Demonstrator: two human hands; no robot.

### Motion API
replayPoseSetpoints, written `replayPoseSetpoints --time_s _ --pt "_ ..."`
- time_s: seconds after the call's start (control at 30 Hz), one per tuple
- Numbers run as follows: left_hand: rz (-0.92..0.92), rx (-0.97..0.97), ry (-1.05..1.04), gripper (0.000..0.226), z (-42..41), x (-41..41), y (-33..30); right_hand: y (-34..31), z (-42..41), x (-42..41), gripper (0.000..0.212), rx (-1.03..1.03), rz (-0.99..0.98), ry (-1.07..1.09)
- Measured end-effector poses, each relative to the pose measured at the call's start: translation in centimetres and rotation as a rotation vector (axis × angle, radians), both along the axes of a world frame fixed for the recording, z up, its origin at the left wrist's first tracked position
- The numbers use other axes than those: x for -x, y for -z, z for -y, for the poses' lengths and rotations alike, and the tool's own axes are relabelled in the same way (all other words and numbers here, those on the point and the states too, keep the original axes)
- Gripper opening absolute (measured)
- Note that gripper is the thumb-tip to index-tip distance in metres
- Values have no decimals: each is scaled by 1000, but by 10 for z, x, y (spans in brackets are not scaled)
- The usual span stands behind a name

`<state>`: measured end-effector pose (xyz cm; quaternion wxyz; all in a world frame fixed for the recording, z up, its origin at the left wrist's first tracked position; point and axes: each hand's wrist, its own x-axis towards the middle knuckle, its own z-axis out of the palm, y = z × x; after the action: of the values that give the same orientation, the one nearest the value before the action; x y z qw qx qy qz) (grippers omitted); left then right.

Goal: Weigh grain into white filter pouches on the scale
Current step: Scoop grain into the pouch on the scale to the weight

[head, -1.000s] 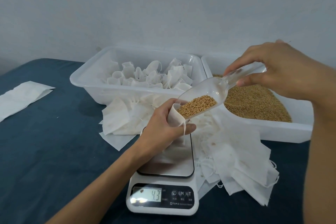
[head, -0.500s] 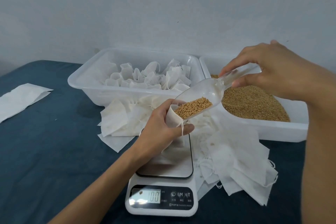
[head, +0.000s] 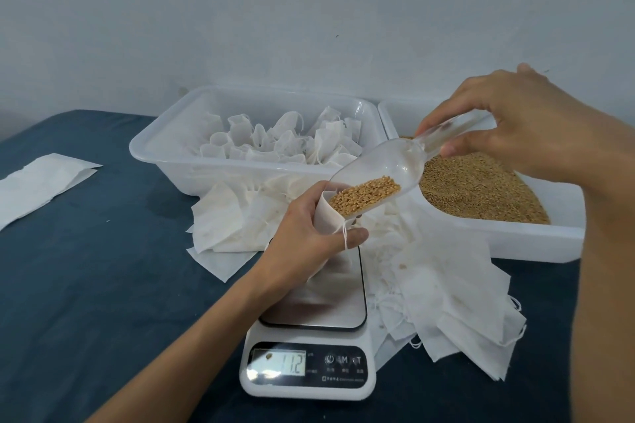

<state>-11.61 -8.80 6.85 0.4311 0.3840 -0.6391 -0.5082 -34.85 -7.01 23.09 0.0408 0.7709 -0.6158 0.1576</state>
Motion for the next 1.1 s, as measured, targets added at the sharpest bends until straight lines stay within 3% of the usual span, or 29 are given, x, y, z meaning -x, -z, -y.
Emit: replayPoseSetpoints --time_s 1.1 --pt "25 9 -18 50 1 -4 1 3 2 -1 28 9 -24 -62"
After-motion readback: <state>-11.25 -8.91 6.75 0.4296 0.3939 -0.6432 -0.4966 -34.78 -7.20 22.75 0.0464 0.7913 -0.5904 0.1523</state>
